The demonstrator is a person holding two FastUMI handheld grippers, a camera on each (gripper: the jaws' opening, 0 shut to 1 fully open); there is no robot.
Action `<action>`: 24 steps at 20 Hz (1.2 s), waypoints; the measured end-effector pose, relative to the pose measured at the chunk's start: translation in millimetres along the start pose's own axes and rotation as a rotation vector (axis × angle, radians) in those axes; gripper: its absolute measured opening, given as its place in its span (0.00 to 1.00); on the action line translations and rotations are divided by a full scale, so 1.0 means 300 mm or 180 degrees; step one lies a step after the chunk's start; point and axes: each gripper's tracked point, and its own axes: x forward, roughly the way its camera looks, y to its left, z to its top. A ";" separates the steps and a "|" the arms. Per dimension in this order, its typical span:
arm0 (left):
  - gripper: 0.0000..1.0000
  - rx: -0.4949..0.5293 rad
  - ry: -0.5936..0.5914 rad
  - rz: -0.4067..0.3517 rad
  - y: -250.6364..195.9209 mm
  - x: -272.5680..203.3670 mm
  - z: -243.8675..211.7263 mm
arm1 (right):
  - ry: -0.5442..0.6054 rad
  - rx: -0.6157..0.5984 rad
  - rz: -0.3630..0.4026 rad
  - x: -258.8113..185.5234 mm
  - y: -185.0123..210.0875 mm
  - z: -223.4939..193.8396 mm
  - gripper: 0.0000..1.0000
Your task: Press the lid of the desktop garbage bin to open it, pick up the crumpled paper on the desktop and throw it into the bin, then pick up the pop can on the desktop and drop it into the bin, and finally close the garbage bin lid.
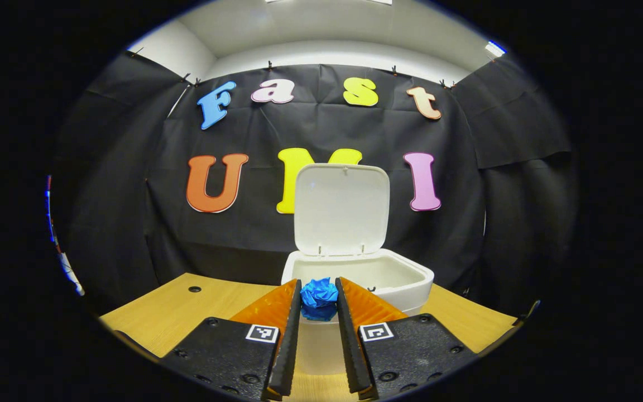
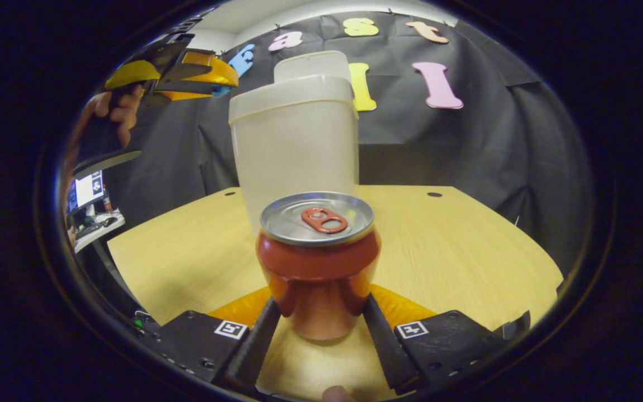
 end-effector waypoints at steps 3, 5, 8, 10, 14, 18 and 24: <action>0.39 0.0121 -0.0121 -0.0042 -0.012 0.069 0.079 | -0.0059 -0.0026 0.0024 -0.007 -0.009 0.030 0.81; 0.38 0.0172 -0.0097 -0.0078 -0.018 0.120 0.090 | -0.0028 -0.0023 0.0075 0.001 -0.012 0.039 0.82; 0.35 0.0227 -0.0108 -0.0060 -0.027 0.188 0.110 | -0.0078 -0.0017 0.0095 0.004 -0.026 0.080 0.82; 0.40 0.0232 -0.0084 0.0013 -0.026 0.224 0.095 | -0.0115 0.0003 0.0097 0.007 -0.031 0.097 0.82; 0.43 0.0158 0.0002 -0.0004 -0.057 0.267 0.062 | -0.0156 0.0027 0.0083 -0.004 -0.042 0.111 0.82; 0.51 0.0038 -0.0010 -0.0078 -0.067 0.273 0.059 | -0.0164 0.0079 0.0030 -0.015 -0.066 0.117 0.81; 0.97 -0.0004 -0.0047 -0.0047 -0.045 0.241 0.069 | -0.0224 0.0055 0.0015 -0.025 -0.068 0.146 0.81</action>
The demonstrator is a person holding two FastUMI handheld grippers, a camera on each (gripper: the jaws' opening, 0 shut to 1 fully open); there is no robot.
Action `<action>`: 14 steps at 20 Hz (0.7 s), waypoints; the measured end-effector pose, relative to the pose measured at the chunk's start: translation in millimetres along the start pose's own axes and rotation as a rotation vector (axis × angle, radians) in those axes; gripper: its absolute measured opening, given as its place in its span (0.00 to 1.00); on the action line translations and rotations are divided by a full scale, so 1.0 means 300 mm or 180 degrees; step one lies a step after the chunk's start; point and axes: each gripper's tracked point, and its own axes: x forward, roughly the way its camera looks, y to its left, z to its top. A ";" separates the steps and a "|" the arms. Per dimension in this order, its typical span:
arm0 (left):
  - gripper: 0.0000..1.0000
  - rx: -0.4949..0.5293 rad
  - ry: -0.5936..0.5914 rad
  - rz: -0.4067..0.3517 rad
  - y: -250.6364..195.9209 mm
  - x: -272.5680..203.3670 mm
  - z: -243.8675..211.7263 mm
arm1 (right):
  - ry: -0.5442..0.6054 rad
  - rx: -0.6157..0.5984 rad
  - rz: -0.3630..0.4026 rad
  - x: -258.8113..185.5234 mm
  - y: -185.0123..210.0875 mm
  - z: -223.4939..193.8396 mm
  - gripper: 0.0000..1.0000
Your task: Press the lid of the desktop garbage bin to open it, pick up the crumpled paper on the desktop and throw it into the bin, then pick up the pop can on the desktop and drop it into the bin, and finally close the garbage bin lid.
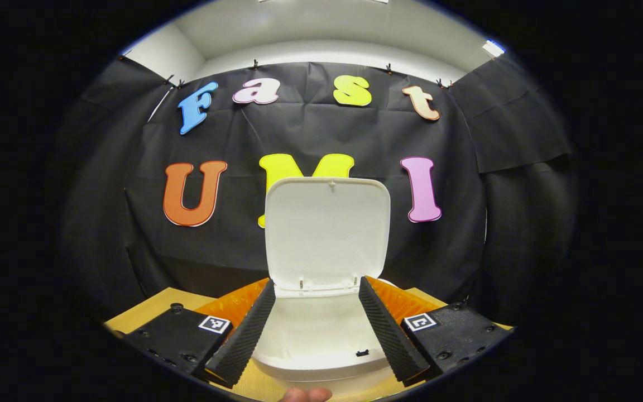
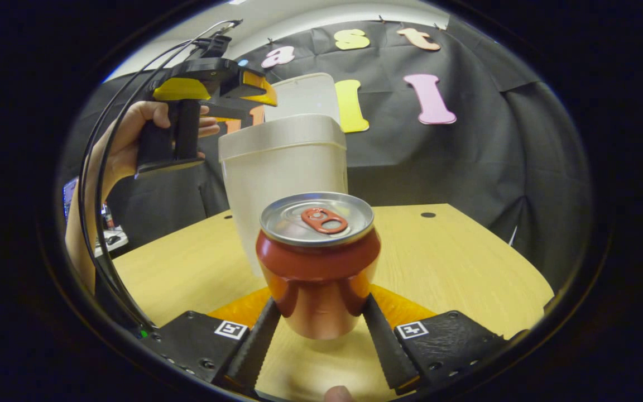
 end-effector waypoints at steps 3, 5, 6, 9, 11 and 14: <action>0.97 -0.0087 0.0060 0.0019 0.022 -0.041 -0.023 | -0.0080 -0.0013 -0.0048 -0.005 -0.027 0.048 0.81; 0.97 -0.0115 0.0108 0.0039 0.040 -0.068 -0.052 | -0.0134 -0.0036 -0.0068 -0.007 -0.035 0.085 0.82; 0.97 -0.0126 0.0130 0.0060 0.052 -0.089 -0.067 | -0.0162 -0.0064 -0.0082 -0.009 -0.040 0.101 0.81; 0.97 -0.0146 0.0182 0.0067 0.077 -0.149 -0.088 | -0.0216 -0.0157 -0.0061 -0.005 -0.026 0.156 0.81; 0.98 -0.0104 0.0186 0.0097 0.105 -0.200 -0.100 | -0.0240 -0.0172 0.0016 -0.002 -0.001 0.198 0.81; 0.98 -0.0101 0.0161 0.0206 0.166 -0.261 -0.116 | -0.0283 -0.0231 0.0147 0.008 0.050 0.267 0.81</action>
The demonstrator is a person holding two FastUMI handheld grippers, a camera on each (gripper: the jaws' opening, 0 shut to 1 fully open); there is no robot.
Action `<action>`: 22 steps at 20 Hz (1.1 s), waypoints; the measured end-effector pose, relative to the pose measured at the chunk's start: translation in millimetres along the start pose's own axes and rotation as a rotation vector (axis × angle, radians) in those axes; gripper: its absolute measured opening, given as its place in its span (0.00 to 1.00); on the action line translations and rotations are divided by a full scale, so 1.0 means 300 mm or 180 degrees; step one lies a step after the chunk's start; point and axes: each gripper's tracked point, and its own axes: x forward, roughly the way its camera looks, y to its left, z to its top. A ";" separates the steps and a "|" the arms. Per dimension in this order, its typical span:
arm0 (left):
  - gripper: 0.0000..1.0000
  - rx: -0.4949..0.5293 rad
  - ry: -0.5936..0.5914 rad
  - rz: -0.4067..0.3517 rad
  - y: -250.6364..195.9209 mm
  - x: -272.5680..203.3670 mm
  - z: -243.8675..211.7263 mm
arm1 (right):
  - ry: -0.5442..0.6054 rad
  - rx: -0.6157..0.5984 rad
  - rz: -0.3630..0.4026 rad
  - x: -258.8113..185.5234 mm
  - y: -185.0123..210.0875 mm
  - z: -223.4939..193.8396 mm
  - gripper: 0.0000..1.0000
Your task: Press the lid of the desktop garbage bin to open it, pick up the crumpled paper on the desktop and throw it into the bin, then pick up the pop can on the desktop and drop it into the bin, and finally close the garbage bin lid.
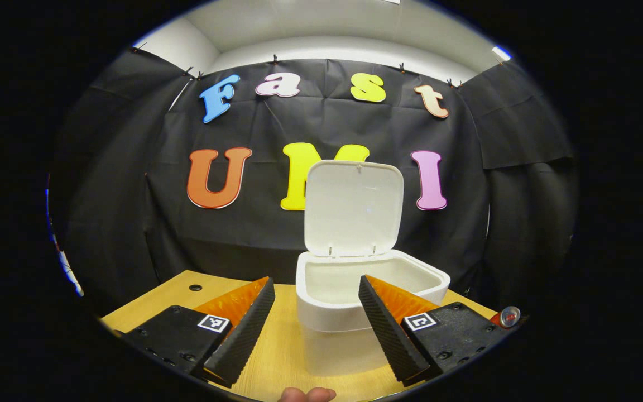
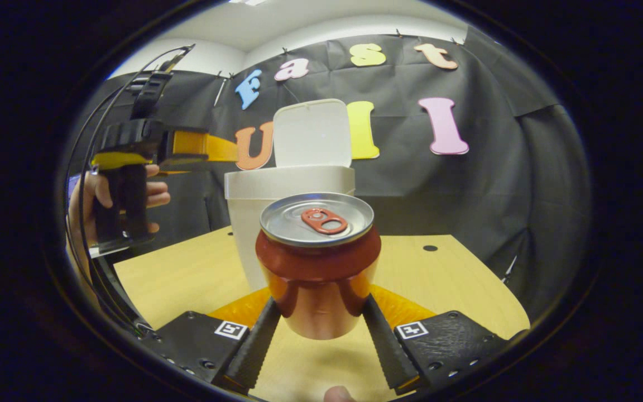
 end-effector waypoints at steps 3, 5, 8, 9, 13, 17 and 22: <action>0.98 -0.0007 -0.0017 0.0084 0.069 -0.045 -0.033 | -0.0008 -0.0060 0.0129 0.019 0.044 0.072 0.81; 0.98 0.0025 -0.0006 0.0174 0.128 -0.071 -0.067 | -0.0038 -0.0096 0.0201 0.025 0.069 0.137 0.81; 0.98 0.0031 0.0025 0.0275 0.211 -0.100 -0.110 | -0.0084 -0.0134 0.0316 0.036 0.108 0.237 0.81; 0.98 0.0047 0.0045 0.0315 0.239 -0.109 -0.123 | -0.0113 -0.0160 0.0332 0.036 0.116 0.273 0.81; 0.98 0.0025 0.0026 0.0415 0.327 -0.142 -0.137 | -0.0164 -0.0256 0.0354 0.040 0.143 0.396 0.81; 0.98 0.0053 -0.0003 0.0470 0.375 -0.173 -0.153 | -0.0120 -0.0239 0.0477 0.065 0.213 0.496 0.82; 0.98 0.0124 -0.0053 0.0519 0.436 -0.210 -0.184 | -0.0133 -0.0328 0.0528 0.154 0.290 0.578 0.81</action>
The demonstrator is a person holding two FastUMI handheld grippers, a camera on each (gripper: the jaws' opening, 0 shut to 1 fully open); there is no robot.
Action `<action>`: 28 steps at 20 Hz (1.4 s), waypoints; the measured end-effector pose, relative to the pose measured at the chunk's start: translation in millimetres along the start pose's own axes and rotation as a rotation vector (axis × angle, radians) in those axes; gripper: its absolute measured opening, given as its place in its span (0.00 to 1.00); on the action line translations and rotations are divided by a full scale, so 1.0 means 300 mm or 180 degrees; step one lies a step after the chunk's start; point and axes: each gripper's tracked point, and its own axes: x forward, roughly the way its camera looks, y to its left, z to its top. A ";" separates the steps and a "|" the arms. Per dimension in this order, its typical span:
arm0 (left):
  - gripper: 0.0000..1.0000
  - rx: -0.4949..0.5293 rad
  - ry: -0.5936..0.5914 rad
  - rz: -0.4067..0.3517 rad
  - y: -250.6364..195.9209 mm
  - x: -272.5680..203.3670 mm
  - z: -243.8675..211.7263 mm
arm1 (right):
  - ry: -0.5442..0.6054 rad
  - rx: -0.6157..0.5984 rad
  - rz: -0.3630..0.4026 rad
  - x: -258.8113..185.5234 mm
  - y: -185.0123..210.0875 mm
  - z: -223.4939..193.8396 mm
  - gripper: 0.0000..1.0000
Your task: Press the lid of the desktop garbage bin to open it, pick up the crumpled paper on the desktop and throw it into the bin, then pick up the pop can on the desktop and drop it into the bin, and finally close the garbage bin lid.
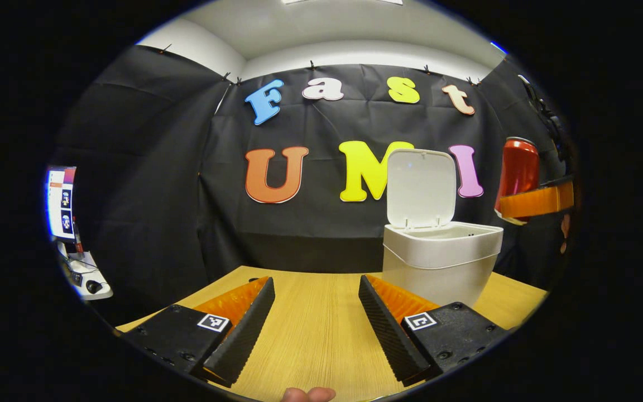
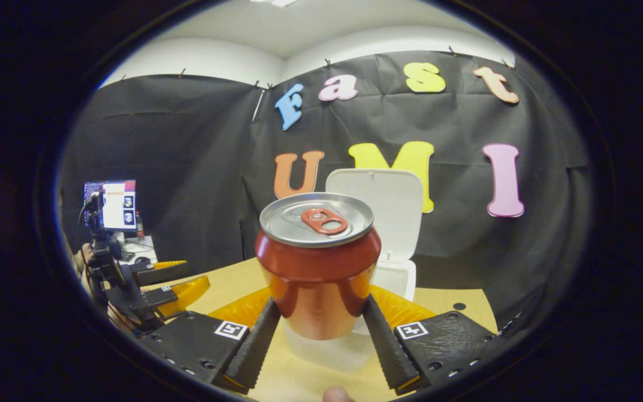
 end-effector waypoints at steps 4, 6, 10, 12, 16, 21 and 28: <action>0.98 0.0025 0.0048 -0.0022 0.038 -0.025 -0.050 | 0.0020 -0.0017 -0.0082 0.091 -0.019 0.053 0.81; 0.98 0.0025 0.0059 -0.0014 0.060 -0.033 -0.071 | 0.0073 0.0027 -0.0118 0.146 -0.035 0.063 0.82; 0.98 -0.0023 0.0014 0.0013 0.095 -0.055 -0.078 | 0.0265 0.0062 -0.0243 0.246 -0.080 0.051 0.81; 0.98 -0.0029 -0.0019 0.0021 0.103 -0.065 -0.081 | 0.0344 0.0109 -0.0316 0.286 -0.104 0.038 0.81; 0.98 0.0043 -0.0005 0.0041 0.121 -0.076 -0.100 | 0.0460 0.0109 -0.0461 0.341 -0.149 0.011 0.81; 0.98 -0.0049 0.0036 -0.0070 0.078 -0.091 -0.122 | 0.0619 0.0274 -0.0542 0.387 -0.162 -0.024 0.81; 0.98 0.0068 -0.0003 -0.0150 0.007 -0.105 -0.081 | 0.0659 0.0296 -0.0595 0.399 -0.185 -0.031 0.82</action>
